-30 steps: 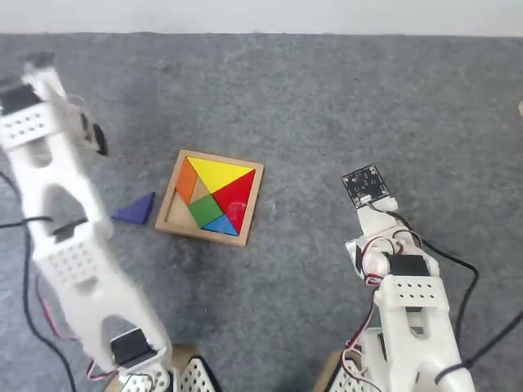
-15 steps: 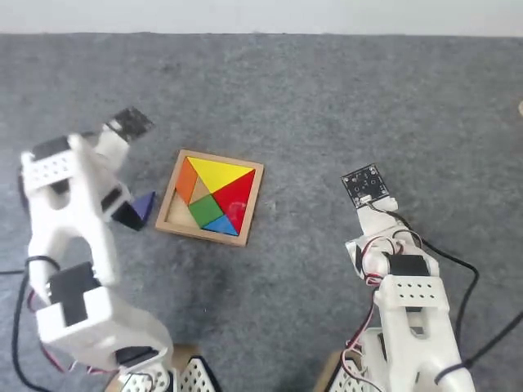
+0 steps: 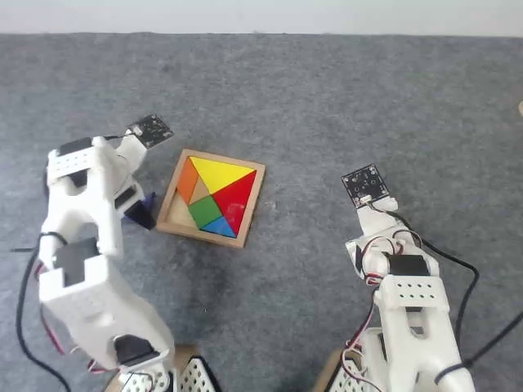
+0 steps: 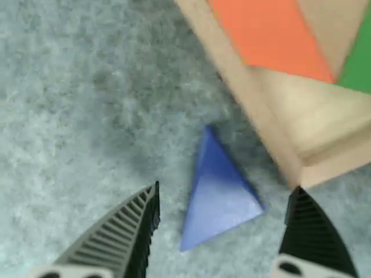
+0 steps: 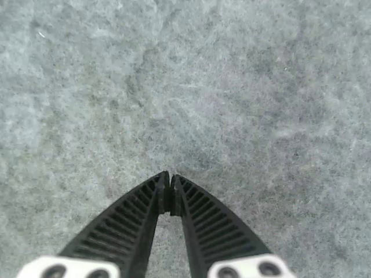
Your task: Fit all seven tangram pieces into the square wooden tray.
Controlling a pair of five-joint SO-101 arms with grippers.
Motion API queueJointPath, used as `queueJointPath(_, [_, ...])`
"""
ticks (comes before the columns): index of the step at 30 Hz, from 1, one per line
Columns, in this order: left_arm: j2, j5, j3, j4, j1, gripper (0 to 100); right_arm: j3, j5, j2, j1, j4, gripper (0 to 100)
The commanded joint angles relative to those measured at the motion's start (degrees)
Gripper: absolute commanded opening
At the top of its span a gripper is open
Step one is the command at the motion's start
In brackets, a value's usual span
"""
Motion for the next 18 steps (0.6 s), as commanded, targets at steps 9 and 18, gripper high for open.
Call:
queueJointPath(9, [2.2,-3.2,-1.9,0.8,-4.0,21,-0.2,0.6,-1.4,-0.6,-2.2,0.8])
queueJointPath(18, [1.8,-2.9,-2.5,0.5,-4.0,15,-0.2,0.4,-1.2,-0.5,-2.4,0.8])
